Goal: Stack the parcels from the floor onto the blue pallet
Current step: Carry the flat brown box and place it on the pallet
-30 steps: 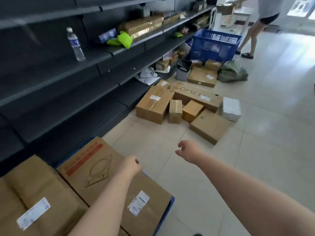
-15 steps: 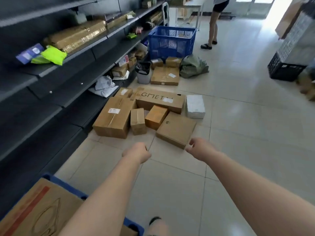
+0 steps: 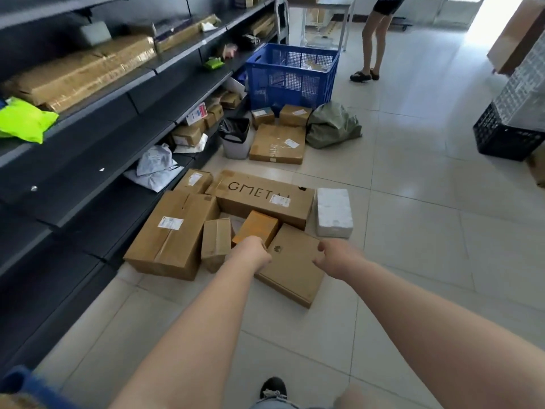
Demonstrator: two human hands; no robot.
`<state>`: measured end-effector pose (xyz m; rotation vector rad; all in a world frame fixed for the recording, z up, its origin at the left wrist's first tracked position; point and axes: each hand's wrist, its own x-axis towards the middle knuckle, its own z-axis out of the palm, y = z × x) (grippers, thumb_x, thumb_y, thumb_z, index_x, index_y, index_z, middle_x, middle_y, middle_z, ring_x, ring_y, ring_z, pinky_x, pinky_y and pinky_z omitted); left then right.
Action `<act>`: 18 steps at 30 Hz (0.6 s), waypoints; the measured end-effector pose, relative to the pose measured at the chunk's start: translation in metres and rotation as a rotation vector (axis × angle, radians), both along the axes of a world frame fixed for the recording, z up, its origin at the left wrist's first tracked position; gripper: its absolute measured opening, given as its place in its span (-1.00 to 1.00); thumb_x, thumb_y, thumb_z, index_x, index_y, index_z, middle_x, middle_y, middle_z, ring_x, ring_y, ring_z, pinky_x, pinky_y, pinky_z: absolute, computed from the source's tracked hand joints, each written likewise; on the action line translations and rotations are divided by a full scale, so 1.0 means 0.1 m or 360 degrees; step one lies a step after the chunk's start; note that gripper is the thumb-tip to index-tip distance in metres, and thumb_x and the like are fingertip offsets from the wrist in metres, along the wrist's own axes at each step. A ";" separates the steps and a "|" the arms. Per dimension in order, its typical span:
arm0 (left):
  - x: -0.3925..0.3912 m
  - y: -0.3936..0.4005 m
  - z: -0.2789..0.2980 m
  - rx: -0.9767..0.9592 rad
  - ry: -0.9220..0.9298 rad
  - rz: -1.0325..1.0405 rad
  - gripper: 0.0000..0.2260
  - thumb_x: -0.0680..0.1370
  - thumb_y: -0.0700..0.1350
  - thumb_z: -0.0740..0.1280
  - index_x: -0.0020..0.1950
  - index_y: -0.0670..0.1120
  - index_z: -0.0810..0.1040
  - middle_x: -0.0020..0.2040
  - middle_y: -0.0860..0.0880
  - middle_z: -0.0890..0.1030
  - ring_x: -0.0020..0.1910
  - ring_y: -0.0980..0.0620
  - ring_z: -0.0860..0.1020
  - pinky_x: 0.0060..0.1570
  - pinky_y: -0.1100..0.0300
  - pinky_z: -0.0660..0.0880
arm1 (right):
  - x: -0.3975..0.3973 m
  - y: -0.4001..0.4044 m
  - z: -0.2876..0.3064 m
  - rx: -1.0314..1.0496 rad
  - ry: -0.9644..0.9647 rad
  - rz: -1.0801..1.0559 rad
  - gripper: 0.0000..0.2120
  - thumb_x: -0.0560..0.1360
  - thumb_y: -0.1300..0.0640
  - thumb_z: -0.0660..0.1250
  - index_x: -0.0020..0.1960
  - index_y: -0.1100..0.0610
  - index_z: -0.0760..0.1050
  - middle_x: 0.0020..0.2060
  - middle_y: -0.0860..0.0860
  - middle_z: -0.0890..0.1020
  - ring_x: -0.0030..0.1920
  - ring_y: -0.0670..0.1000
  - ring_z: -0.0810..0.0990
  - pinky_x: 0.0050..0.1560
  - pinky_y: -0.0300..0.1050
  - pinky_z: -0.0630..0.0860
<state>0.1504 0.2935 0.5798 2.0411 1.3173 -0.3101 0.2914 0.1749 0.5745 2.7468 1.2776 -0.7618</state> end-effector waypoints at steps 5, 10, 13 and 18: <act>0.78 0.41 -0.26 0.0014 0.0092 0.0107 -0.82 0.53 -0.12 0.27 0.11 -0.08 0.54 0.05 -0.09 0.59 0.04 -0.09 0.56 0.11 0.00 0.54 | 1.03 0.47 -0.30 -0.0032 0.0093 0.0009 -0.60 0.54 -0.08 0.21 0.31 0.08 0.41 0.25 0.03 0.52 0.23 0.07 0.50 0.12 -0.05 0.50; 1.47 0.59 -0.83 -0.0088 0.0231 0.0522 -0.82 0.52 -0.11 0.24 0.08 -0.05 0.54 0.06 -0.06 0.59 0.08 -0.09 0.54 0.10 0.09 0.50 | 2.05 0.97 -0.85 -0.0146 0.0194 0.0241 -0.63 0.53 -0.05 0.22 0.27 0.10 0.42 0.20 0.05 0.53 0.16 0.07 0.52 0.12 -0.04 0.53; 1.86 0.48 -1.22 -0.0244 0.0308 0.0777 -0.90 0.50 -0.12 0.20 -0.12 0.02 0.50 -0.03 -0.04 0.53 -0.02 -0.07 0.52 -0.09 0.21 0.41 | 2.62 1.22 -1.21 -0.0292 0.0253 0.0410 -0.63 0.52 -0.04 0.22 0.26 0.10 0.41 0.17 0.05 0.54 0.08 0.06 0.55 0.08 -0.03 0.55; 2.39 0.24 -2.12 -0.0495 0.0381 0.1127 -0.92 0.50 -0.06 0.19 -0.18 -0.01 0.41 -0.02 -0.04 0.56 0.00 -0.05 0.55 -0.17 0.23 0.34 | 3.40 1.52 -2.07 -0.0519 0.0212 0.0676 -0.58 0.53 -0.05 0.20 0.32 0.11 0.38 0.20 0.04 0.53 0.15 0.06 0.53 0.08 -0.09 0.52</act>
